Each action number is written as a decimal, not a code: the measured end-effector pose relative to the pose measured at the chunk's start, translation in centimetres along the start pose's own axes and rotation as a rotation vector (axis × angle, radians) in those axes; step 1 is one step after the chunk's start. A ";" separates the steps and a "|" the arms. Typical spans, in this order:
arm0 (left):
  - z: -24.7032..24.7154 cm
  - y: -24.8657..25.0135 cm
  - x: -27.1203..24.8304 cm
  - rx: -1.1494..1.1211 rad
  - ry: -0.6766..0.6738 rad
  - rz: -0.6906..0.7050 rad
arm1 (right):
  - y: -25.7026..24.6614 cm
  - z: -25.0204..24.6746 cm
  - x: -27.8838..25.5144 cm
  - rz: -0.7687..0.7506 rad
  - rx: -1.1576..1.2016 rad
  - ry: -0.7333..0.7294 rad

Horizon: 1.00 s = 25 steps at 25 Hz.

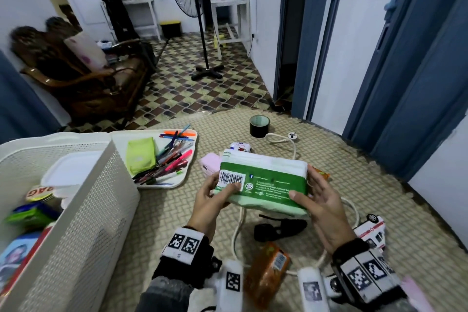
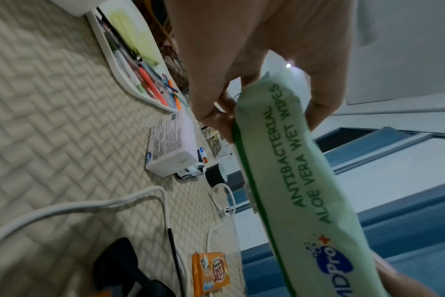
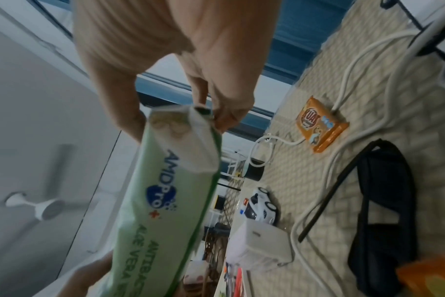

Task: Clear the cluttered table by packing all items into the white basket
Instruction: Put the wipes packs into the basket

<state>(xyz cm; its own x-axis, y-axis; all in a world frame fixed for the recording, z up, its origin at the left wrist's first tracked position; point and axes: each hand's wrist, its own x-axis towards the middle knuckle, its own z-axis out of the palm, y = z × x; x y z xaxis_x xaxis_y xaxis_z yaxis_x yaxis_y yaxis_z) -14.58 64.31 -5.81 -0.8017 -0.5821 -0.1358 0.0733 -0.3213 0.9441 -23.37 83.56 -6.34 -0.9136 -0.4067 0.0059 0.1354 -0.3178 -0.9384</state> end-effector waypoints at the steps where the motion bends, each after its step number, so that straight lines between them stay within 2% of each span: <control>1: -0.5 0.6 -1.2 0.033 -0.012 0.019 | -0.2 0.9 -1.2 -0.002 -0.020 -0.001; 10: -6.5 7.3 -11.5 0.213 -0.015 0.196 | -3.2 9.0 -12.1 -0.045 -0.093 0.003; 21: -14.2 13.4 -21.4 0.181 -0.046 0.326 | -4.9 17.8 -22.5 -0.174 -0.078 -0.004; 25: -17.0 15.0 -24.6 0.219 -0.038 0.401 | -4.7 20.2 -25.5 -0.194 -0.059 -0.061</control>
<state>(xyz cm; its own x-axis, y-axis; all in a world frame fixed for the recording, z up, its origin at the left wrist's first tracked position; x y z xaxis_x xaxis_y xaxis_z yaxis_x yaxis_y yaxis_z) 16.35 61.11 6.55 -0.7573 -0.5988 0.2607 0.2585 0.0917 0.9616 7.04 78.09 4.92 -0.8950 -0.3946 0.2080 -0.0654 -0.3453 -0.9362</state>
